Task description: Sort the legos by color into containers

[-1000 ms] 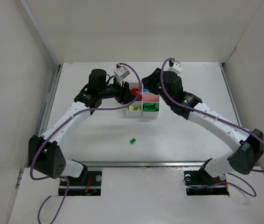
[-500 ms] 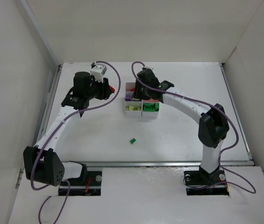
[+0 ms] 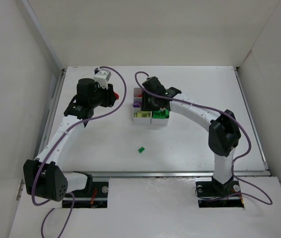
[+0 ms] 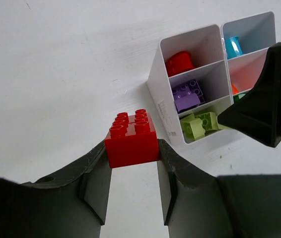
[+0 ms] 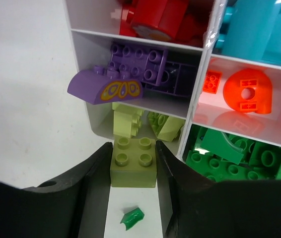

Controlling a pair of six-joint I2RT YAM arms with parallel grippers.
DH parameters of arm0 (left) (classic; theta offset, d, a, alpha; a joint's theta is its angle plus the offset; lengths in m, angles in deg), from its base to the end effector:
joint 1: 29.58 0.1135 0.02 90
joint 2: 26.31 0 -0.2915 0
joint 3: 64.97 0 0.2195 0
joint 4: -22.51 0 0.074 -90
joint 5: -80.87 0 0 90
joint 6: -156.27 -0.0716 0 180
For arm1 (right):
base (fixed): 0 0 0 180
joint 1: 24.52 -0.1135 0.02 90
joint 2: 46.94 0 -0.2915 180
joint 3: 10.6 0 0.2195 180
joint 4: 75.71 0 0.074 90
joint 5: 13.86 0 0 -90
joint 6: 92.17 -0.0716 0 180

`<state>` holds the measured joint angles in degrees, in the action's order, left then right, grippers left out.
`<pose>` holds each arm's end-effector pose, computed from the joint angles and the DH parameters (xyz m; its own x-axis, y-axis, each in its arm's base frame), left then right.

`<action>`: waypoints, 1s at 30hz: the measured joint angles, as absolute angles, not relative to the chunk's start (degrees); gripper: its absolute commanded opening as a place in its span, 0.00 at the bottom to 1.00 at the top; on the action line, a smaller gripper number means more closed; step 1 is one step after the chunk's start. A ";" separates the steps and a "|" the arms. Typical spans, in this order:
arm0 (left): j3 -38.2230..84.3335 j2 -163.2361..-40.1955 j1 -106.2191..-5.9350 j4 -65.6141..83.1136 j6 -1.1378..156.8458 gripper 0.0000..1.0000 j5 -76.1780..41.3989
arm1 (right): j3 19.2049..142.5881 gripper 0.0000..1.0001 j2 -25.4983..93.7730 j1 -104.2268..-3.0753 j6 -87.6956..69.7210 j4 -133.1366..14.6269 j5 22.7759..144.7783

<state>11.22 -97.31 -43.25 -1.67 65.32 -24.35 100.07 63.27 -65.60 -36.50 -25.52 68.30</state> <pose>0.2667 -0.0842 0.3624 -0.3084 0.0915 -0.9469 0.4744 0.8775 -0.0697 0.3335 0.2777 0.2782 -0.8046 0.0398 -0.5925 -0.1583 0.9473 0.2786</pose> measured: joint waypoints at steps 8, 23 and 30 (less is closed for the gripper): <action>11.22 -97.31 -43.23 -1.23 65.32 0.00 -24.48 | 100.07 0.55 64.52 -65.95 -35.28 -25.22 68.67; 11.22 -97.49 -43.25 -0.25 65.32 0.00 -30.17 | 98.58 0.72 61.30 -65.95 -34.29 -25.85 65.68; 11.88 -101.44 -45.13 1.65 66.48 0.00 -33.49 | 91.26 0.76 45.37 -62.72 -34.27 -28.69 60.80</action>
<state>11.88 -101.44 -45.13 1.65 66.48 -33.49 91.26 45.37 -62.72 -34.27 -28.69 60.80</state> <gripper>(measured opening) 0.337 0.760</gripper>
